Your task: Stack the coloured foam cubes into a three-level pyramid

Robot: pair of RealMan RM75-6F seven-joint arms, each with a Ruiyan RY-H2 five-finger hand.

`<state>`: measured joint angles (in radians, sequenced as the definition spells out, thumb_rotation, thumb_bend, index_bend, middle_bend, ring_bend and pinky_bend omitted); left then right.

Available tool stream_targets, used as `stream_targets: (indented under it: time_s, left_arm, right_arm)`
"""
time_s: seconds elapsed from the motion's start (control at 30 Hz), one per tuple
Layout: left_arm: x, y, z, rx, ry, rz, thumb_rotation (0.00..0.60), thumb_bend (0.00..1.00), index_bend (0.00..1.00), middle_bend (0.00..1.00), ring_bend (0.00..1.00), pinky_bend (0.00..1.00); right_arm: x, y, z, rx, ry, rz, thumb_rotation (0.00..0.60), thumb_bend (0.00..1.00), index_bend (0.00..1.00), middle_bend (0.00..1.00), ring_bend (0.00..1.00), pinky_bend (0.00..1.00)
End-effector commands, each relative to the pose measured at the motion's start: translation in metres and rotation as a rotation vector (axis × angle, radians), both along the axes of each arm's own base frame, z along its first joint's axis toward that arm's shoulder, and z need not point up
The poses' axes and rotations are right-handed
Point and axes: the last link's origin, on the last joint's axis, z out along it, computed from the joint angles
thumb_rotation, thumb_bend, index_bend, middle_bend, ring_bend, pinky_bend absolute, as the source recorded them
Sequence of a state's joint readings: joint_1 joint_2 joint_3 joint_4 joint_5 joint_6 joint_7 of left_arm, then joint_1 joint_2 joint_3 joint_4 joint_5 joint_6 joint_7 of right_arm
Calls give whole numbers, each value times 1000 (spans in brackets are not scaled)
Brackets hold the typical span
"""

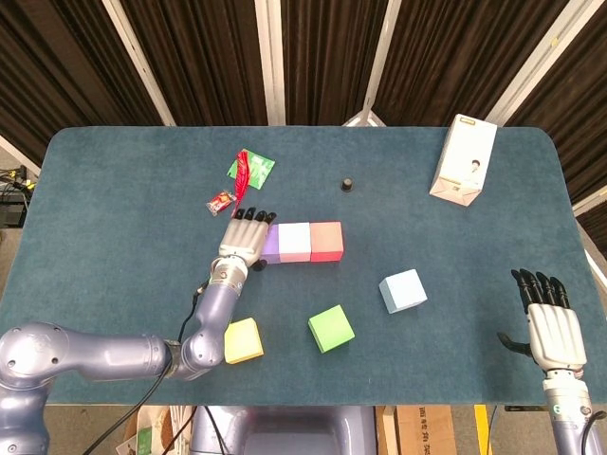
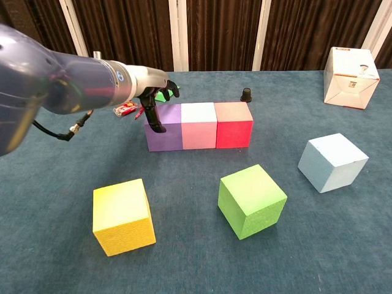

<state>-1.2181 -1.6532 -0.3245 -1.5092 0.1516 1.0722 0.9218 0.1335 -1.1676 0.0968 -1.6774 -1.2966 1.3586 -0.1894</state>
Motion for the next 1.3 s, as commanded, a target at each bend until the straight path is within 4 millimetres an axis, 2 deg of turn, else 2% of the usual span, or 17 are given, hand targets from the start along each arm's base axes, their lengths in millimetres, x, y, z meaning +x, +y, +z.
stream_targets:
  time_s: [0.03,0.17,0.3,0.37,0.47,0.57,0.7,0.83,0.97,1.17,1.3]
  left_arm:
    - [1,-6,23,11,-7,-34,600,376,77,48,0,0]
    - [0,-16,64,79,-105,-78,600,376,68,40,0,0]
    - [-20,-38,112,193,-256,-119,600,375,68,38,0,0]
    - [-40,-55,138,247,-312,-130,600,372,68,38,0,0]
    - [-70,-77,167,298,-333,-122,600,368,68,34,0,0]
    - [-115,-111,202,363,-330,-131,600,367,68,30,0,0]
    - [-158,-144,229,421,-344,-158,600,365,72,30,0,0]
    - [-188,-170,240,468,-366,-203,600,364,74,27,0,0]
    - [-214,-192,239,533,-369,-198,600,364,74,12,0,0]
    - [-244,-212,226,585,-380,-129,600,364,73,1,0,0]
    - [-257,-218,221,632,-364,-96,600,364,73,0,0,0]
  right_arm:
    - [0,0,1,-2,-1,0,600,190,86,107,0,0]
    - [1,0,1,-6,-7,6,600,190,86,106,0,0]
    - [2,1,-1,-4,-8,15,600,190,86,106,0,0]
    - [3,0,-2,0,-11,21,600,191,86,107,0,0]
    - [6,0,-5,7,-19,37,600,190,86,107,0,0]
    - [13,-2,-11,43,-56,79,600,190,86,107,0,0]
    - [25,-13,-14,129,-107,156,600,190,86,106,0,0]
    - [41,-32,-11,189,-123,216,600,190,86,107,0,0]
    - [64,-53,-15,263,-110,266,600,190,86,106,0,0]
    - [87,-77,-35,382,-69,278,600,190,85,94,0,0]
    - [95,-89,-47,403,-35,295,600,190,84,93,0,0]
